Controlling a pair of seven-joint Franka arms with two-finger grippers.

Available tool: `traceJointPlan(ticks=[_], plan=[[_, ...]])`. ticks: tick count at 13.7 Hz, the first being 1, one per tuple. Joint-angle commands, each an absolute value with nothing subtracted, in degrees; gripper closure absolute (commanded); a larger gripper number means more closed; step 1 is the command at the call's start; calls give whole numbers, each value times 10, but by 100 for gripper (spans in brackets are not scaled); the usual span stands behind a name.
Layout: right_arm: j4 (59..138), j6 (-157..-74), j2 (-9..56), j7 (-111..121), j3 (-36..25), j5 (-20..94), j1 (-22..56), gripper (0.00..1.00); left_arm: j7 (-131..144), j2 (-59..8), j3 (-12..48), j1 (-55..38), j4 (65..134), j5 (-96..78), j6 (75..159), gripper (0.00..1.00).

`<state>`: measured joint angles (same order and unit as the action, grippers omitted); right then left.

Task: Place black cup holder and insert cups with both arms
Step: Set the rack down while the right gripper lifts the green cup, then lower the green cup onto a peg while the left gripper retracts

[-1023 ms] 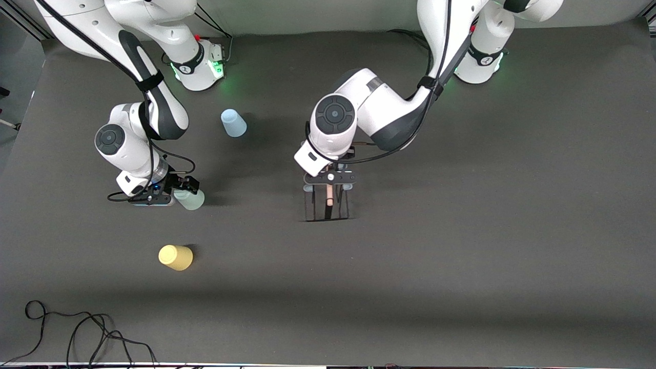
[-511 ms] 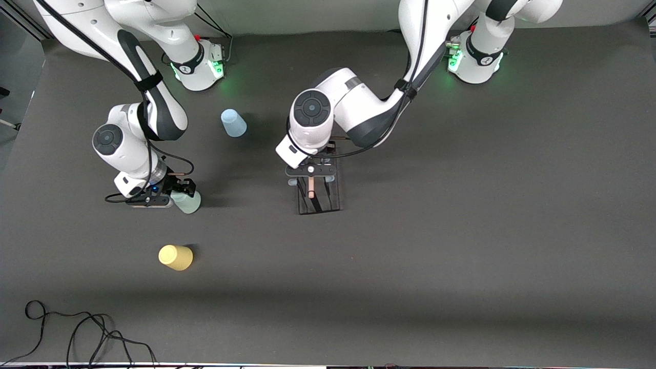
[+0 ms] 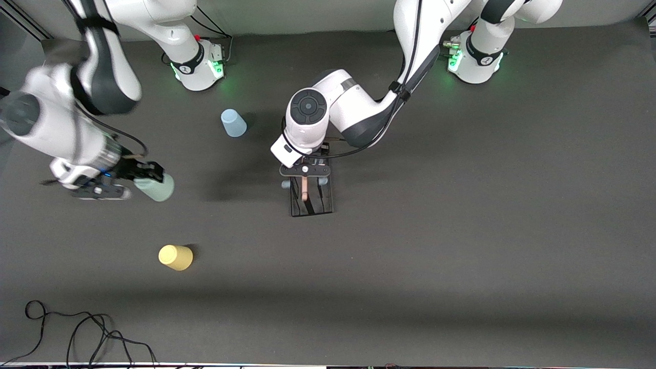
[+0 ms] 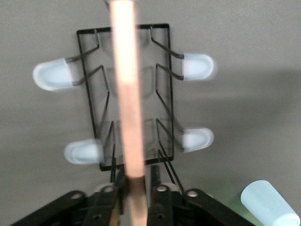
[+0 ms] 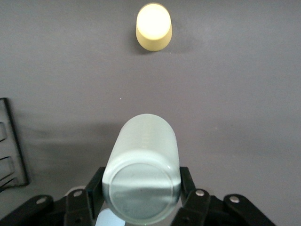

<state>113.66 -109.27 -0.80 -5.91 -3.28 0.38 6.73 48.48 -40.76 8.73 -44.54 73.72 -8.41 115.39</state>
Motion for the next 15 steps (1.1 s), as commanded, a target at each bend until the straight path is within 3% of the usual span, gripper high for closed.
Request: traceJointPlan(ticks=[1, 4, 7, 12, 15], plan=[[1052, -1015, 11, -85, -37, -5, 73, 100, 465, -403, 79, -449, 721, -80, 1144, 0], [1020, -966, 9, -121, -37, -7, 73, 100, 465, -368, 69, -402, 718, -76, 1134, 0], [1020, -926, -9, -240, -32, -2, 82, 100, 392, -334, 69, -292, 719, -47, 1046, 0], [1026, -912, -17, -568, -33, 27, 228, 100, 304, -260, 69, -158, 724, 4, 969, 0], [1044, -956, -8, -740, -32, 50, 323, 100, 209, -199, 69, -79, 753, 11, 943, 0]])
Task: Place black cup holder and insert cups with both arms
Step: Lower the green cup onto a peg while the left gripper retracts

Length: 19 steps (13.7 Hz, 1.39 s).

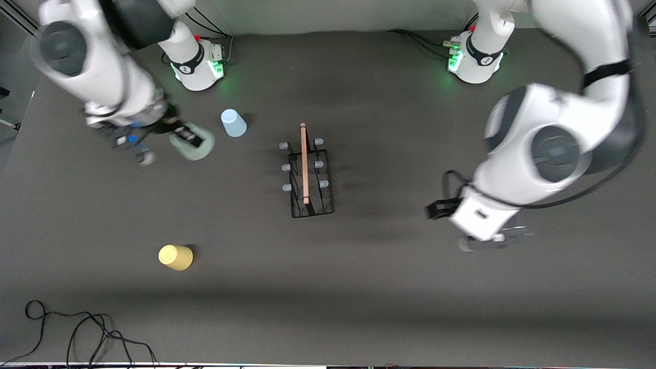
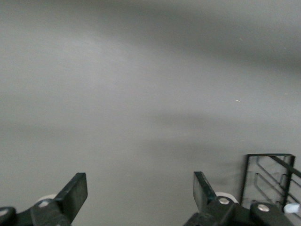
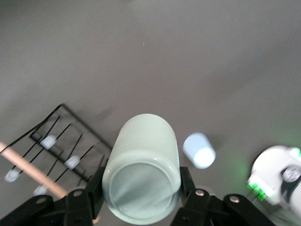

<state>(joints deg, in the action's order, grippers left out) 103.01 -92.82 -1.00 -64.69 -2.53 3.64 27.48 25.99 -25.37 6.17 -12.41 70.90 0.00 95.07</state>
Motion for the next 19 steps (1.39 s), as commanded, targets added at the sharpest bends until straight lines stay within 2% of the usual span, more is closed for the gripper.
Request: traceJointPlan(ticks=[1, 4, 8, 11, 14, 17, 18, 19], plan=[[1056, -981, -8, -792, -32, 56, 351, 100, 171, -183, 69, -56, 759, 12, 936, 0], [1090, -1043, -4, -875, -33, 62, 411, 100, 151, -151, 67, -11, 780, 14, 914, 0], [1165, -1140, -3, -889, -33, 62, 430, 100, 141, -95, 69, -10, 831, 71, 907, 0], [1201, -1219, 28, -898, -32, 62, 432, 100, 107, 2, 67, -15, 935, 67, 932, 0], [1210, -1271, 73, -914, -33, 62, 458, 100, 27, 18, 26, -16, 947, 22, 920, 0], [1221, -1311, 98, -920, -33, 62, 459, 100, 23, 31, 19, -16, 947, 14, 921, 0], [1220, -1313, 107, -922, -33, 62, 457, 61, 32, 31, 16, -18, 946, 14, 928, 0], [1216, -1312, 110, -923, -33, 62, 455, 1, 30, 31, 15, -17, 947, 15, 925, 0]])
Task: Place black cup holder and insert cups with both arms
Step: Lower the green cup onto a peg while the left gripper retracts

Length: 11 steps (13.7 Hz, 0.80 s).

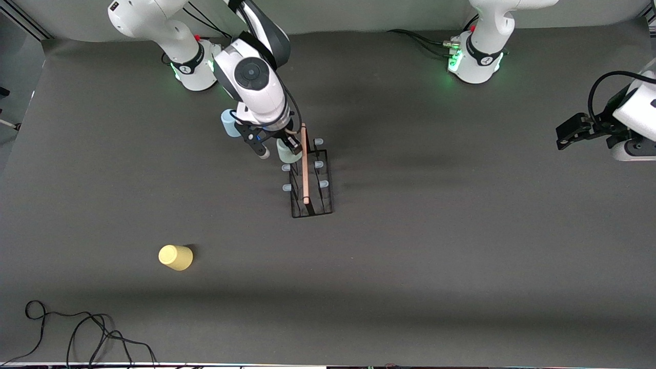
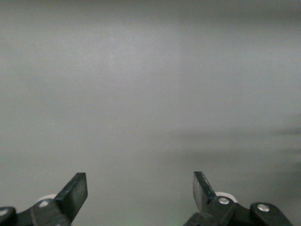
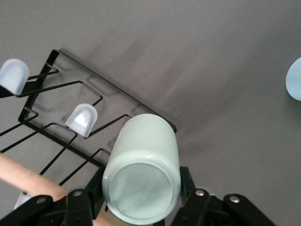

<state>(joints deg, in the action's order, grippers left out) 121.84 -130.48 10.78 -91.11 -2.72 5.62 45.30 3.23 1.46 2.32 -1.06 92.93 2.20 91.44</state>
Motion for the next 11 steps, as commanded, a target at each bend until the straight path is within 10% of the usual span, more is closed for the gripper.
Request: traceJointPlan(ticks=[1, 11], plan=[[1212, -1306, 108, -925, -36, 62, 454, 0, 22, 31, 12, -16, 947, 15, 921, 0], [914, -947, 109, -614, -186, 62, 432, 0, -4, 17, 13, -11, 945, 5, 912, 0]])
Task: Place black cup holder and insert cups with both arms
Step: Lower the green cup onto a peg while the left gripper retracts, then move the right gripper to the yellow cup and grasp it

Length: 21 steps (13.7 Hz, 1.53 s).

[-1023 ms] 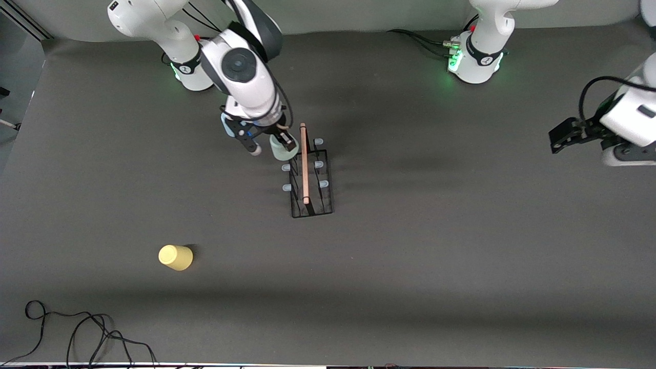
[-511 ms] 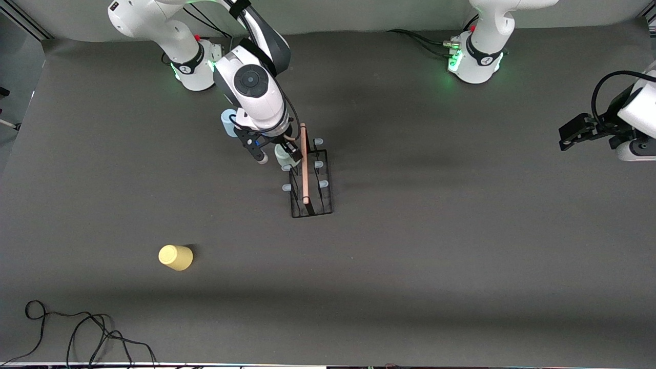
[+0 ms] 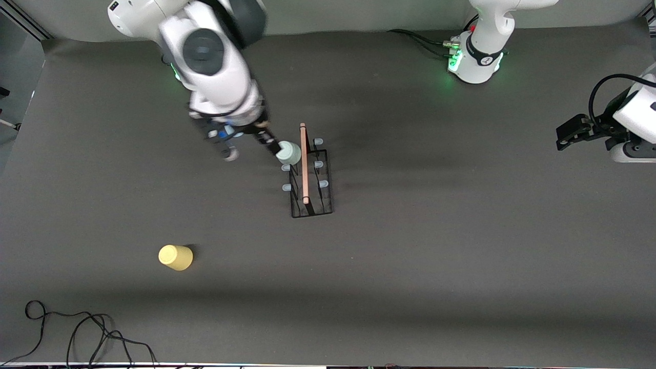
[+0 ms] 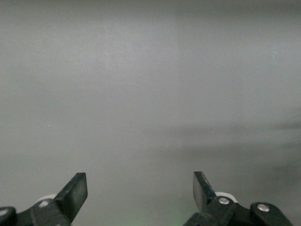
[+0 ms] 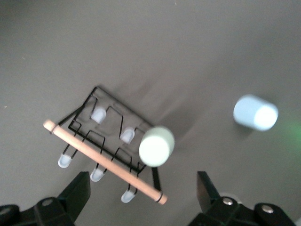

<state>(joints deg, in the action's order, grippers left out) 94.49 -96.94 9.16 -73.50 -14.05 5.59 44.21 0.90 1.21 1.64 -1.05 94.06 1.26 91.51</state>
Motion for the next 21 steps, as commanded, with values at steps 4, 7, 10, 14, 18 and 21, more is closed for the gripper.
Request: traceJointPlan(ticks=[4, 7, 10, 14, 18, 21], plan=[[856, -947, 175, -303, -243, 59, 335, 0, -10, 6, 5, -8, 940, 5, 909, 0], [774, -951, 258, -127, -240, 66, 241, 0, -14, 7, 6, -10, 940, 1, 909, 0], [715, -966, 328, -31, -240, 111, 196, 0, -15, 12, 6, -9, 940, -4, 911, 0], [731, -1070, 392, -11, -239, 155, 187, 0, -15, 16, 6, -10, 940, -2, 908, 0], [779, -1186, 452, 13, -237, 196, 188, 0, -15, 16, 6, -9, 939, 4, 911, 0], [814, -1229, 468, 32, -236, 211, 189, 0, -15, 18, 6, -9, 938, 4, 910, 0]])
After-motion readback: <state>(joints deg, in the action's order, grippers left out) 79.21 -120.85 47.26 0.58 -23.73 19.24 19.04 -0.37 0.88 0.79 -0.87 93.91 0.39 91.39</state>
